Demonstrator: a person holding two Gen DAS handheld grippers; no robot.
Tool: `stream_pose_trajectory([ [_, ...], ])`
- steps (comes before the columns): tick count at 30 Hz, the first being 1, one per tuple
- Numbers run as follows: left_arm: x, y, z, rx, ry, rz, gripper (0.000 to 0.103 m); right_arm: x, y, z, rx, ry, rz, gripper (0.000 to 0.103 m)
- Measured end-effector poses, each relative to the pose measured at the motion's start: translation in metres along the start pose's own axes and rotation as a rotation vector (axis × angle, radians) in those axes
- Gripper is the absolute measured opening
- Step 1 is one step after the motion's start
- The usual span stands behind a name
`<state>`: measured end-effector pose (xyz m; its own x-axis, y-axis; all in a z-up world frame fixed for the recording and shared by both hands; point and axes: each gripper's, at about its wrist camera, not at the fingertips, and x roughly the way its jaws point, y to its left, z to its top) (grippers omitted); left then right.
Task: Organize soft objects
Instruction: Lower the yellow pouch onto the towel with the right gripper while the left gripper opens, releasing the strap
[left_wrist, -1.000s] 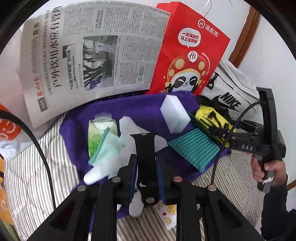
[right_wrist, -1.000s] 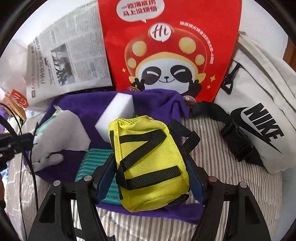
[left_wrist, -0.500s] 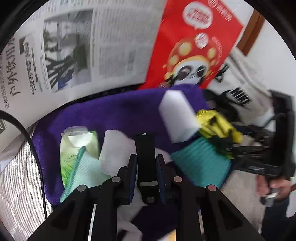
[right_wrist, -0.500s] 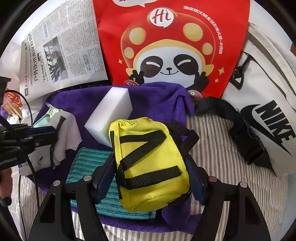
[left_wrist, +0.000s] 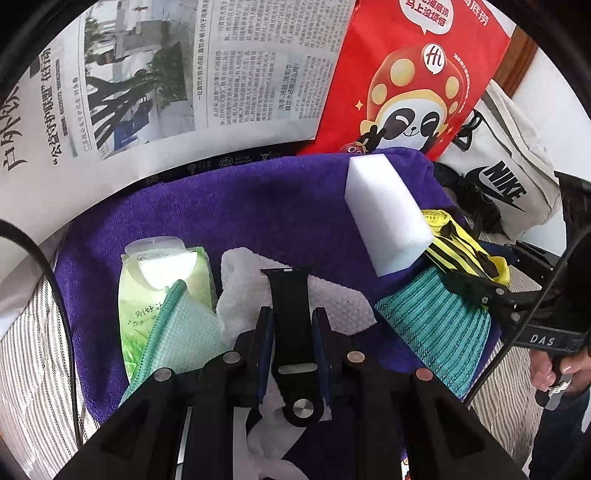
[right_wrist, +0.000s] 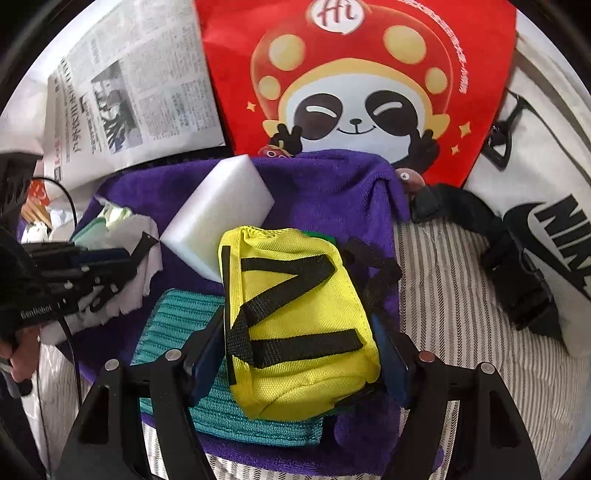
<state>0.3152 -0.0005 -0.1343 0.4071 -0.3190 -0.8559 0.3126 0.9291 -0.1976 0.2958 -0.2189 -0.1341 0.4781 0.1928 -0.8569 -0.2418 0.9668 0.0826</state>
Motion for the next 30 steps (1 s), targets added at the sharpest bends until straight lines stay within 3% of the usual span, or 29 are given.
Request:
stream_pose_trajectory([
  [7,-0.003,-0.004,-0.005,0.0,0.014,0.004,0.022,0.0,0.001,-0.009,0.006,0.001,0.036,0.078],
  [12,-0.011,-0.013,-0.016,0.02,0.026,0.009,0.03,-0.008,0.007,-0.016,-0.007,-0.003,0.028,0.08],
  [16,-0.021,-0.019,-0.025,0.03,0.026,0.01,0.043,-0.023,0.007,-0.021,-0.001,-0.013,0.019,0.081],
  [19,-0.03,-0.025,-0.031,0.036,0.03,0.023,0.049,-0.034,0.006,-0.025,0.022,-0.032,0.018,0.087],
  [30,-0.083,-0.053,-0.075,0.048,-0.001,0.056,0.054,-0.073,-0.004,-0.041,0.122,-0.074,0.042,0.088],
])
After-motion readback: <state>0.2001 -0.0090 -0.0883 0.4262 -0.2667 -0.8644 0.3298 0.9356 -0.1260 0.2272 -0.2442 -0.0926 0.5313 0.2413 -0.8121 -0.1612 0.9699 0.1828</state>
